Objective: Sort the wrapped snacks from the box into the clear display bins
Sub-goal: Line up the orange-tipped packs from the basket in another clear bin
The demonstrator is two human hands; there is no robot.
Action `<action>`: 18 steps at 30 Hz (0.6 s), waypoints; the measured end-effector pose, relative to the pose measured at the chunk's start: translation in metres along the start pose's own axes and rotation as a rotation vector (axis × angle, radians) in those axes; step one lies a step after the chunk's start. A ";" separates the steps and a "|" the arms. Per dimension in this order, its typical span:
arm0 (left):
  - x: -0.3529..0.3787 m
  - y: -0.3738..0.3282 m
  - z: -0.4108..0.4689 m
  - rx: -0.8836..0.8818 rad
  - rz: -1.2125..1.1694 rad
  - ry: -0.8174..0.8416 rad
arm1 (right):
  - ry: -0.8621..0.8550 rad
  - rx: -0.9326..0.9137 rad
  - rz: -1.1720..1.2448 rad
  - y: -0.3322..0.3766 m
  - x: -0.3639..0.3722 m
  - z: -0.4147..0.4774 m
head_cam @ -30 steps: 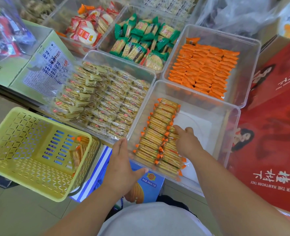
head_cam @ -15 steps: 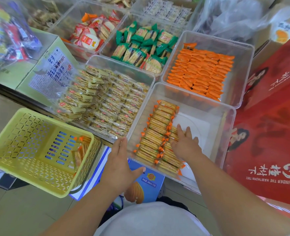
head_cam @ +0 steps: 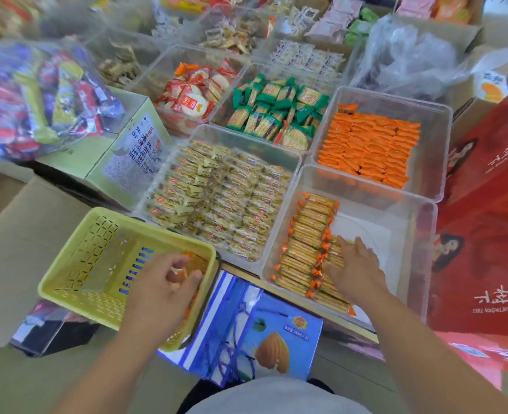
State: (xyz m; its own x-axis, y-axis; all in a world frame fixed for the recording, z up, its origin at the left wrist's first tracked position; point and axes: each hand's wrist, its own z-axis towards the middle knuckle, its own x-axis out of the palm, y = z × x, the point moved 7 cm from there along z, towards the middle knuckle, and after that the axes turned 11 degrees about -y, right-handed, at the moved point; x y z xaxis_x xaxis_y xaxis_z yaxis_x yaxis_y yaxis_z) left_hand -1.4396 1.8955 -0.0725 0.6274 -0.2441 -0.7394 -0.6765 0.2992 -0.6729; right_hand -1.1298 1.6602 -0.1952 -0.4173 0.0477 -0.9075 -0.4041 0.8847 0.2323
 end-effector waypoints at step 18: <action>0.087 0.140 0.069 -0.541 0.092 0.907 | 0.178 -0.008 0.742 0.222 0.049 -0.162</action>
State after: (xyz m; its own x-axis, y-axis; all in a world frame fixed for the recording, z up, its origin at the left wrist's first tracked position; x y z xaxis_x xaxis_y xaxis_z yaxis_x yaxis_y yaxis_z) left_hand -1.4529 1.9801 -0.2295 0.1932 -0.9054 -0.3780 -0.9285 -0.0442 -0.3687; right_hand -1.3718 1.7834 -0.1319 -0.7065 0.5523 -0.4425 0.0280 0.6466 0.7623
